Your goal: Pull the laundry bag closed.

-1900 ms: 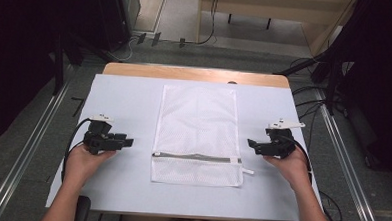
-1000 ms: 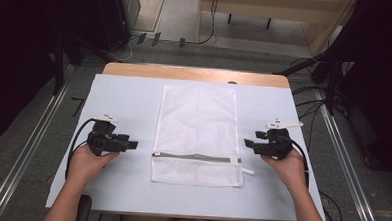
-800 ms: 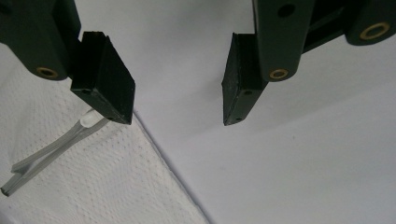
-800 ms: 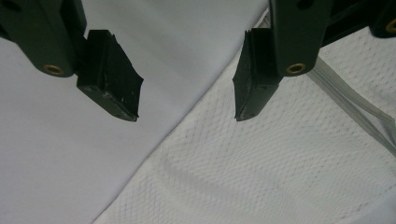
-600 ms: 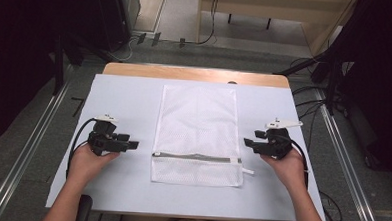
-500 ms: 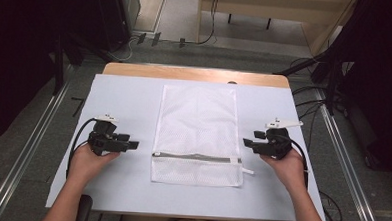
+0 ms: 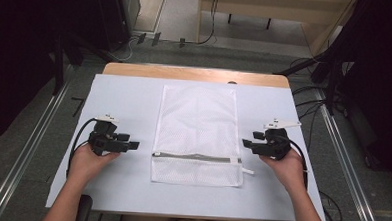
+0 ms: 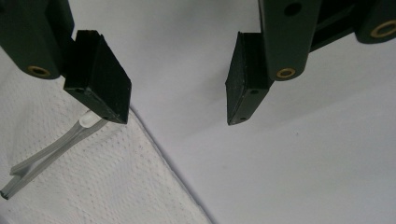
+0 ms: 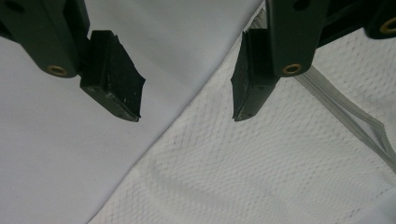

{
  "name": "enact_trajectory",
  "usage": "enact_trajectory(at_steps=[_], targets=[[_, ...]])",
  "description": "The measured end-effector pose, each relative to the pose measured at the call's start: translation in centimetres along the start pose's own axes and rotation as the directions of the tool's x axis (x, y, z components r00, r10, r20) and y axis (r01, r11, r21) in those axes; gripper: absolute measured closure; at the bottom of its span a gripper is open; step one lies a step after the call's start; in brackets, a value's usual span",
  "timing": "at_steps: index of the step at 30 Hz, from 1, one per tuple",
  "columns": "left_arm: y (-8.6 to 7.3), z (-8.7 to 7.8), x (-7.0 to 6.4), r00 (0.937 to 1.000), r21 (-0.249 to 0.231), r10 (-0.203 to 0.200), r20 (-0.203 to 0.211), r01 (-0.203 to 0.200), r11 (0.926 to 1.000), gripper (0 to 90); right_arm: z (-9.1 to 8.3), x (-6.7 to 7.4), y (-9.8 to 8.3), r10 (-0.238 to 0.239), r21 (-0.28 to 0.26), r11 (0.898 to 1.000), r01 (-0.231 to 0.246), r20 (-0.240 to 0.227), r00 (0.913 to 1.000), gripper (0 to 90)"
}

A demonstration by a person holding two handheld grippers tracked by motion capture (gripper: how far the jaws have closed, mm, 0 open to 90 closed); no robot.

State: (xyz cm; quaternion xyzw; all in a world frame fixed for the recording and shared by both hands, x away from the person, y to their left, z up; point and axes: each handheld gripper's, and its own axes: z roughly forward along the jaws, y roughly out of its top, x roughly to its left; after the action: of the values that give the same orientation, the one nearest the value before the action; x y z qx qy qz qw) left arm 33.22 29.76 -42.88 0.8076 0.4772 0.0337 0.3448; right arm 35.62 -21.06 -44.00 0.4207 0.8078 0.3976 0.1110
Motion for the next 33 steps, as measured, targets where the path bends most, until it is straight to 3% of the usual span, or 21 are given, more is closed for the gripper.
enact_trajectory(at_steps=[10,20,27,33], targets=[[0.0,0.1,0.0,1.0000,0.006,-0.001,-0.004,0.001,1.0000,39.8,0.3,0.1,-0.1,0.010,0.023,1.000,-0.010,0.002,1.0000,47.0],[0.1,0.2,-0.3,1.0000,0.013,0.004,0.004,-0.004,0.9999,39.8,0.2,0.4,0.0,-0.015,0.019,1.000,0.015,-0.012,0.9998,49.4],[0.1,0.2,-0.4,1.0000,0.009,-0.004,0.009,0.004,0.9999,39.8,0.4,1.5,0.5,-0.025,0.028,0.999,0.026,-0.062,0.9978,51.6],[0.0,0.2,-0.5,0.9999,0.015,-0.002,0.014,0.002,0.9999,40.0,0.9,3.0,1.1,-0.061,0.022,0.998,0.064,-0.092,0.9939,52.5]])
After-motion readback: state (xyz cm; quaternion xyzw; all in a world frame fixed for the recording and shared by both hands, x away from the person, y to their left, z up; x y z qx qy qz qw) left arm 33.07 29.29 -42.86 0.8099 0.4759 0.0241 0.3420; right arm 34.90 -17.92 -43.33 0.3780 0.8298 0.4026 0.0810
